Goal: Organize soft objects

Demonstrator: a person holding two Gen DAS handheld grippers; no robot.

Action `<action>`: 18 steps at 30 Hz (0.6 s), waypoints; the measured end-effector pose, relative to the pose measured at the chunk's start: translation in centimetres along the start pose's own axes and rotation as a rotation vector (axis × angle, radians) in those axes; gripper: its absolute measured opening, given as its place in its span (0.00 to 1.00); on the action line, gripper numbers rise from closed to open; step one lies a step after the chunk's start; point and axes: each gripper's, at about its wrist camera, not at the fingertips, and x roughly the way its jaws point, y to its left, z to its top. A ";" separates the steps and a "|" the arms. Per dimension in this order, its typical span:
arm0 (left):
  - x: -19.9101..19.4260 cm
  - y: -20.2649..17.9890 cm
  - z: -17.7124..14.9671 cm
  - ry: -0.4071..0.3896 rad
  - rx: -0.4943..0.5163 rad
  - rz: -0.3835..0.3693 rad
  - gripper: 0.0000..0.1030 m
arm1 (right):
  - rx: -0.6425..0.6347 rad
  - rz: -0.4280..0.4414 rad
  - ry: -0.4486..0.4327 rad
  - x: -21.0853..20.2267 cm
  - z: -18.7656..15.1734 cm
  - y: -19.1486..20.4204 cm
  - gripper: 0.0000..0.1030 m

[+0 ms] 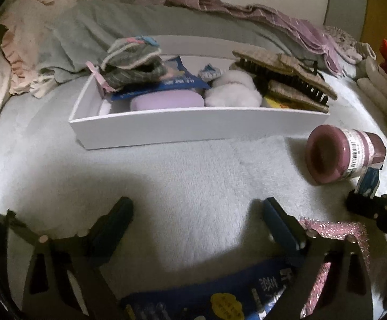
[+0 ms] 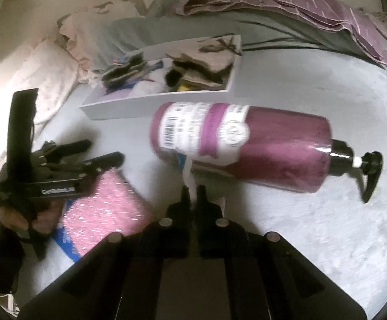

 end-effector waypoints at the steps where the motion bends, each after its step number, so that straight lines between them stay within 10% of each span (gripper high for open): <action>1: -0.6 0.0 -0.3 -0.014 -0.004 0.000 0.91 | -0.002 0.007 -0.007 0.0 0.0 0.2 0.05; 18: -4.9 -1.2 -1.4 -0.133 -0.032 -0.023 0.88 | 0.040 0.068 -0.055 -0.2 -0.3 0.4 0.05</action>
